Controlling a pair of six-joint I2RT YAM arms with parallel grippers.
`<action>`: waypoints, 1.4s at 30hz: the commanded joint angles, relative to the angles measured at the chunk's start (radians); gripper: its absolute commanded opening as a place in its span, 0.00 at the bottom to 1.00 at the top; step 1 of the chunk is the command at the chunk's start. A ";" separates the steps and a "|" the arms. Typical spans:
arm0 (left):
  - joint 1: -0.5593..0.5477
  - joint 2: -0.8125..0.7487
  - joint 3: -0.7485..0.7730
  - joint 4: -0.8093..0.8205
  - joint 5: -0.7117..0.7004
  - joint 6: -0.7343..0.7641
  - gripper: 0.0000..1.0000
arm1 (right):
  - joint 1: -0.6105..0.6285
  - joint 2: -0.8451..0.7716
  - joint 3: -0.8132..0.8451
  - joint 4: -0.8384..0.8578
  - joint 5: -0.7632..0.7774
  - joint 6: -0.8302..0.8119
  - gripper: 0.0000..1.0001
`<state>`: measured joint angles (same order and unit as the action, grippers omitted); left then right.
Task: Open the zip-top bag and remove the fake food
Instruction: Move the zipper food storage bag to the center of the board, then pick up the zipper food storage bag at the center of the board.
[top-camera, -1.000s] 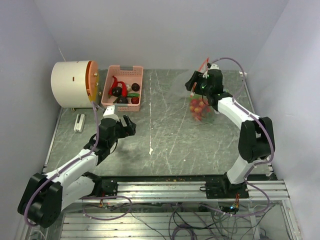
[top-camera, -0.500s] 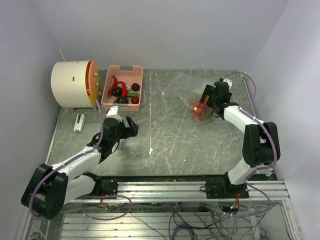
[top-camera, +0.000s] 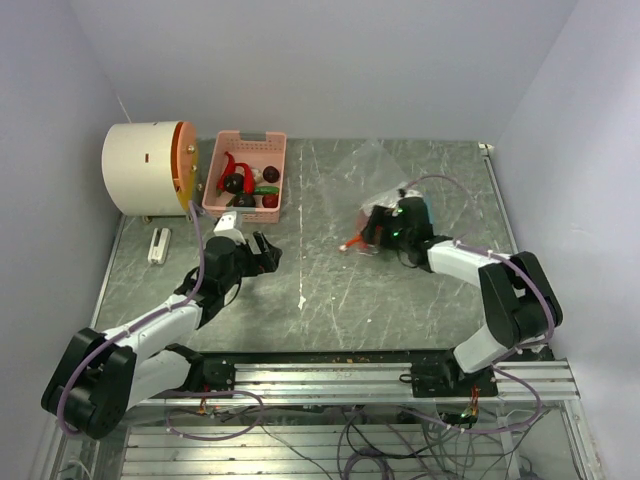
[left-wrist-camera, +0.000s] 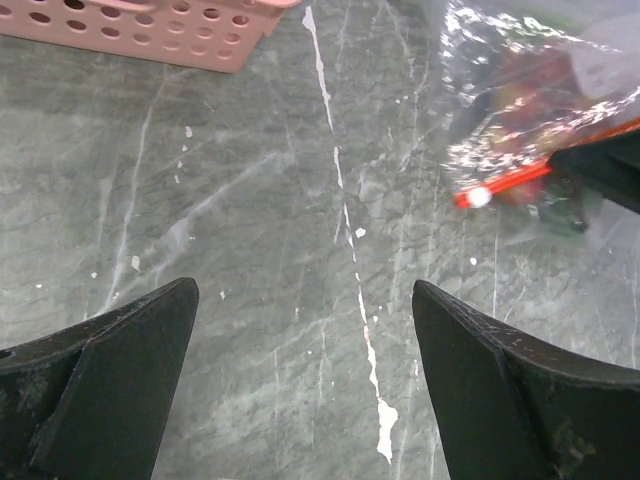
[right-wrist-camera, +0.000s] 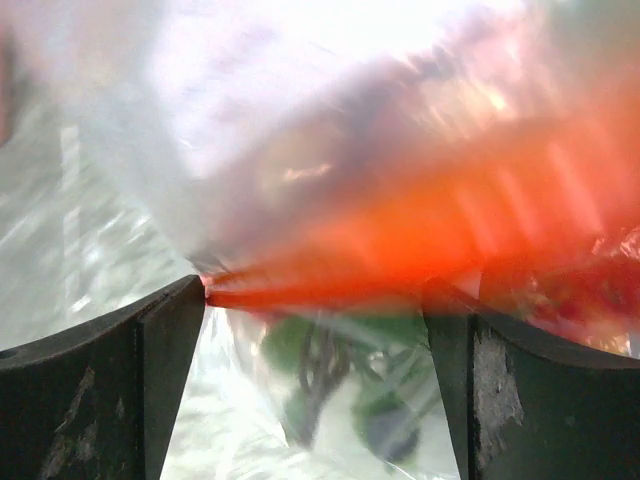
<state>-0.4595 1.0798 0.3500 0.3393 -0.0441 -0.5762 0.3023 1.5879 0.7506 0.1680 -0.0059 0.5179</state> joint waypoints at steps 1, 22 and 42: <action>-0.018 0.022 0.004 0.068 0.032 -0.008 0.99 | 0.208 -0.042 0.006 -0.009 -0.087 0.068 0.90; -0.269 0.146 0.127 0.117 -0.096 0.042 0.99 | -0.136 -0.523 -0.198 -0.174 0.043 0.117 0.76; -0.358 0.197 0.165 0.100 -0.164 0.049 0.99 | -0.226 -0.314 -0.319 0.110 -0.337 0.159 0.06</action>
<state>-0.8101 1.3197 0.4995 0.4446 -0.1631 -0.5488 0.0814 1.3052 0.4099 0.2298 -0.3035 0.6968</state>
